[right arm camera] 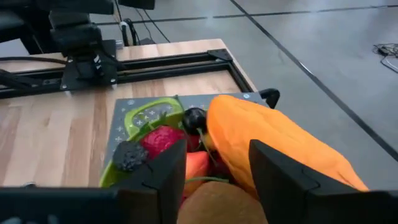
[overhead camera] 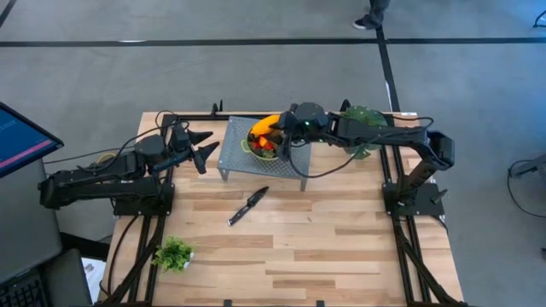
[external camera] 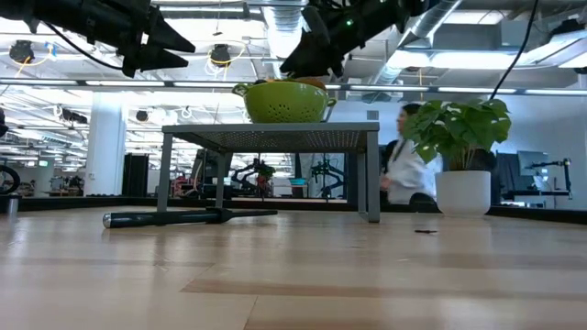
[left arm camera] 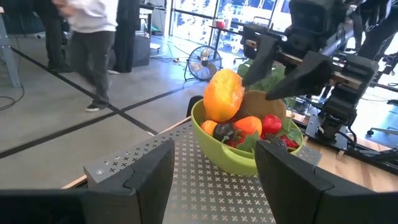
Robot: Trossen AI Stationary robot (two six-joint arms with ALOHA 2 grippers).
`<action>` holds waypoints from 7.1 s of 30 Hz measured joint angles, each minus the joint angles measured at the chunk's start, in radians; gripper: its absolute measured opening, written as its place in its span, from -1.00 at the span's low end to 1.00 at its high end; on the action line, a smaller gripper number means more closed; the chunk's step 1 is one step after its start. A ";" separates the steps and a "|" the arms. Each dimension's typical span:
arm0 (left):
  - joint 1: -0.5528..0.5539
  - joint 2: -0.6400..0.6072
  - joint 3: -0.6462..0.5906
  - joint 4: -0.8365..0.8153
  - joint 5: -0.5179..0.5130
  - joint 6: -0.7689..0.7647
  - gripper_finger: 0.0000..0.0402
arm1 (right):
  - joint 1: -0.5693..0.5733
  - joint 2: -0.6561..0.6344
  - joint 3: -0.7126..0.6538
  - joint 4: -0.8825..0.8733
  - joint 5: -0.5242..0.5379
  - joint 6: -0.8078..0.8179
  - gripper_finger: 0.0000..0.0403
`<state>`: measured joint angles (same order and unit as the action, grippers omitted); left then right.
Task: Pick & Place Fruit
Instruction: Put the black stem into the green strainer bowl on the shelf, then put the black kitchen knife on the shelf
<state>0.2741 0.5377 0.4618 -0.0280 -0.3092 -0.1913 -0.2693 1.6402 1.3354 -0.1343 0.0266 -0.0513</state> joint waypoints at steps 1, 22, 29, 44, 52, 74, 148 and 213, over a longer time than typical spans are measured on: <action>0.000 0.000 0.000 0.000 0.000 0.000 0.09 | 0.001 -0.006 0.000 -0.005 0.000 0.000 -0.13; 0.000 0.000 0.000 0.002 0.000 0.000 0.09 | 0.400 -0.206 0.000 -0.542 0.068 0.159 -0.24; 0.000 0.000 0.000 0.002 0.001 0.000 0.09 | 0.595 -0.163 -0.038 -0.764 0.233 0.477 -0.35; 0.000 0.000 0.000 0.002 0.001 0.000 0.09 | 0.723 -0.162 -0.456 -0.341 0.351 0.820 -0.07; 0.000 0.000 0.000 0.003 0.001 0.000 0.09 | 0.689 -0.147 -0.598 -0.123 0.349 0.822 -0.13; 0.000 0.043 0.001 0.011 0.000 -0.005 0.09 | 0.711 0.109 -0.598 0.012 0.352 0.890 -0.73; 0.000 0.043 0.000 0.037 0.000 -0.008 0.09 | -0.005 0.004 -0.046 0.051 -0.084 -0.011 -1.00; -0.195 0.196 0.000 0.049 0.099 -0.029 0.09 | 0.241 -1.102 -0.751 -0.302 0.123 0.090 -0.98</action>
<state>0.0790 0.7339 0.4618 0.0207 -0.2104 -0.2207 -0.0283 0.5385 0.5847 -0.4359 0.1497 0.0383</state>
